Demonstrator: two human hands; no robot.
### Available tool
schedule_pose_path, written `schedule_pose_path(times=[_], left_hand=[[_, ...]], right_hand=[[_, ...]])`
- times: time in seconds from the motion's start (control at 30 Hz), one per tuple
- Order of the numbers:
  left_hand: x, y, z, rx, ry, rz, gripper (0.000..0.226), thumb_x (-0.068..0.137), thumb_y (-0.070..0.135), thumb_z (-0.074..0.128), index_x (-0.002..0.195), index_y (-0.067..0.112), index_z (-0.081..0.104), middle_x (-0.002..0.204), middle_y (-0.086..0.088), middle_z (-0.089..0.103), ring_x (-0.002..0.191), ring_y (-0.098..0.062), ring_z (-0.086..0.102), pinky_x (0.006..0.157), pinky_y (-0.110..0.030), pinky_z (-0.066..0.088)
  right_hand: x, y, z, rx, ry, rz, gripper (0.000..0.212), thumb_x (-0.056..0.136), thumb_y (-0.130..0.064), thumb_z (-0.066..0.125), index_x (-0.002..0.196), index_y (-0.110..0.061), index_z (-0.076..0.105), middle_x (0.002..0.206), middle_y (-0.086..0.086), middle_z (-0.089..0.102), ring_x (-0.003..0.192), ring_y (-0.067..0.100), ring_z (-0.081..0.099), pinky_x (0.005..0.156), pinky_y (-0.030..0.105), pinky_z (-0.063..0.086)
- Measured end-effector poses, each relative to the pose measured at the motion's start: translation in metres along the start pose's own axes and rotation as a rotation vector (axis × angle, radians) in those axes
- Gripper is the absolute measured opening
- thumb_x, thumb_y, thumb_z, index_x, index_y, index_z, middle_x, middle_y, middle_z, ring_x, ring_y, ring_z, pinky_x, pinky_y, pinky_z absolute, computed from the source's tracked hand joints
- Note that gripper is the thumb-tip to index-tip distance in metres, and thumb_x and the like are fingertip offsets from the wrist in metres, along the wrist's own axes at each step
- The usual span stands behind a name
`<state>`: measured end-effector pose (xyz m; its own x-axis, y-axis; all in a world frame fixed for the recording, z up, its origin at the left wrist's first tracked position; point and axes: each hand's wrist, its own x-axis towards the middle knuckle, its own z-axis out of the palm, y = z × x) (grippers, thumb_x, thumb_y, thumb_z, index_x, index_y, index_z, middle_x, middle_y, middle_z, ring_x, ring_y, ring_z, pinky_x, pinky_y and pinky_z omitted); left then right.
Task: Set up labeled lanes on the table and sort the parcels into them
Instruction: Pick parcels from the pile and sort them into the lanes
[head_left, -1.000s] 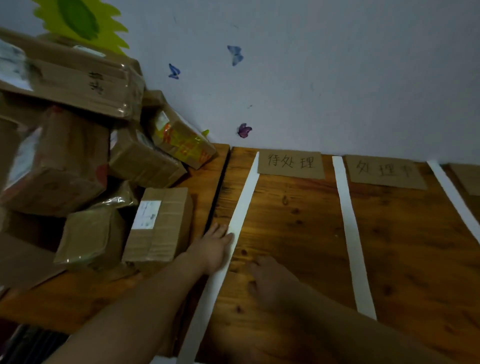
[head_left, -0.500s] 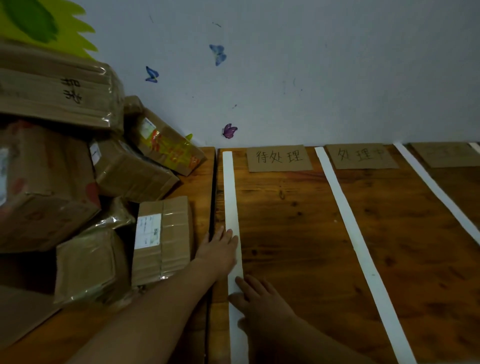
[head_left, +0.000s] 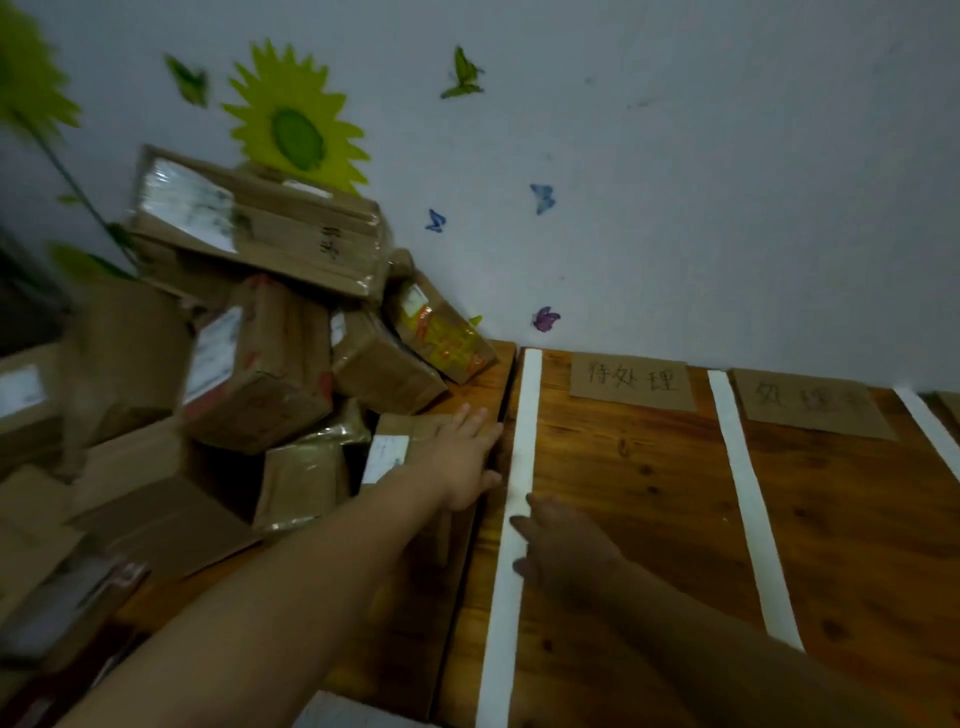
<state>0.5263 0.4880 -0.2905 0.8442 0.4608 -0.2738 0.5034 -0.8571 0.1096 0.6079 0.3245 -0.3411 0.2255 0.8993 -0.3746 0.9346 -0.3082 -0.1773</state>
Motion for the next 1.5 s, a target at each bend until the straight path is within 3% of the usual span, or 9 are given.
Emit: schedule_pose_path(times=[0.27, 0.67, 0.93, 1.03, 1.17, 1.3, 1.37, 1.43, 1.5], left_hand=[[-0.072, -0.068, -0.111, 0.026, 0.247, -0.176, 0.071, 0.092, 0.047, 0.046, 0.150, 0.027, 0.010, 0.159, 0.000, -0.002, 0.145, -0.020, -0.007, 0.115, -0.049, 0.006], [-0.143, -0.247, -0.192, -0.060, 0.431, -0.255, 0.078, 0.088, 0.052, 0.053, 0.150, 0.022, 0.016, 0.158, -0.002, 0.009, 0.145, -0.025, 0.003, 0.115, -0.050, 0.017], [-0.125, -0.319, -0.220, -0.331, 0.569, -0.291, 0.069, 0.086, 0.038, 0.062, 0.146, 0.023, 0.031, 0.151, -0.009, 0.029, 0.139, -0.028, 0.025, 0.114, -0.046, 0.025], [-0.101, -0.330, -0.224, -0.419, 0.622, -0.256, 0.063, 0.082, 0.034, 0.067, 0.138, 0.023, 0.041, 0.136, -0.009, 0.045, 0.126, -0.028, 0.041, 0.107, -0.046, 0.035], [-0.065, -0.341, -0.230, -0.602, 0.681, -0.348, 0.061, 0.077, 0.033, 0.073, 0.127, 0.016, 0.044, 0.126, -0.009, 0.052, 0.114, -0.027, 0.051, 0.099, -0.047, 0.043], [-0.033, -0.355, -0.231, -0.728, 0.661, -0.399, 0.052, 0.079, 0.032, 0.072, 0.120, 0.017, 0.043, 0.125, -0.007, 0.056, 0.109, -0.024, 0.054, 0.096, -0.039, 0.044], [-0.023, -0.364, -0.230, -0.747, 0.684, -0.499, 0.060, 0.078, 0.031, 0.074, 0.126, 0.013, 0.043, 0.131, -0.013, 0.052, 0.111, -0.028, 0.053, 0.096, -0.040, 0.044], [-0.018, -0.372, -0.231, -0.762, 0.626, -0.607, 0.066, 0.078, 0.033, 0.073, 0.132, 0.011, 0.042, 0.133, -0.016, 0.049, 0.113, -0.031, 0.052, 0.097, -0.041, 0.044], [-0.015, -0.375, -0.230, -0.844, 0.567, -0.585, 0.058, 0.079, 0.030, 0.073, 0.128, 0.013, 0.048, 0.127, -0.012, 0.054, 0.105, -0.028, 0.055, 0.092, -0.039, 0.045]], right_hand=[[0.010, -0.041, -0.137, 0.010, 0.329, -0.116, 0.054, 0.093, -0.049, 0.047, 0.140, -0.023, 0.038, 0.144, 0.005, 0.036, 0.132, 0.026, 0.035, 0.106, 0.039, 0.036], [0.070, -0.178, -0.237, 0.065, 0.499, -0.071, 0.061, 0.093, -0.047, 0.049, 0.145, -0.020, 0.034, 0.144, 0.011, 0.038, 0.130, 0.030, 0.036, 0.106, 0.042, 0.035], [0.114, -0.185, -0.265, 0.172, 0.523, 0.038, 0.065, 0.094, -0.045, 0.049, 0.149, -0.018, 0.027, 0.149, 0.013, 0.033, 0.134, 0.030, 0.034, 0.109, 0.037, 0.030], [0.143, -0.174, -0.272, 0.332, 0.549, 0.102, 0.069, 0.092, -0.041, 0.054, 0.148, -0.014, 0.025, 0.146, 0.016, 0.035, 0.131, 0.032, 0.038, 0.107, 0.038, 0.034], [0.187, -0.160, -0.272, 0.747, 0.521, 0.170, 0.081, 0.087, -0.039, 0.064, 0.147, -0.010, 0.018, 0.143, 0.014, 0.042, 0.127, 0.031, 0.045, 0.104, 0.041, 0.040], [0.224, -0.152, -0.263, 0.979, 0.528, 0.192, 0.075, 0.085, -0.035, 0.069, 0.141, -0.013, 0.026, 0.131, 0.005, 0.053, 0.117, 0.026, 0.054, 0.101, 0.040, 0.044], [0.238, -0.148, -0.261, 1.060, 0.563, 0.223, 0.066, 0.082, -0.030, 0.071, 0.135, -0.012, 0.035, 0.124, 0.006, 0.058, 0.111, 0.024, 0.057, 0.098, 0.039, 0.046], [0.247, -0.146, -0.260, 1.157, 0.603, 0.239, 0.058, 0.081, -0.026, 0.072, 0.130, -0.012, 0.043, 0.119, 0.008, 0.061, 0.107, 0.024, 0.059, 0.096, 0.040, 0.047], [0.250, -0.146, -0.260, 1.259, 0.655, 0.215, 0.054, 0.079, -0.019, 0.072, 0.126, -0.013, 0.046, 0.114, 0.007, 0.063, 0.105, 0.025, 0.060, 0.096, 0.041, 0.048]])
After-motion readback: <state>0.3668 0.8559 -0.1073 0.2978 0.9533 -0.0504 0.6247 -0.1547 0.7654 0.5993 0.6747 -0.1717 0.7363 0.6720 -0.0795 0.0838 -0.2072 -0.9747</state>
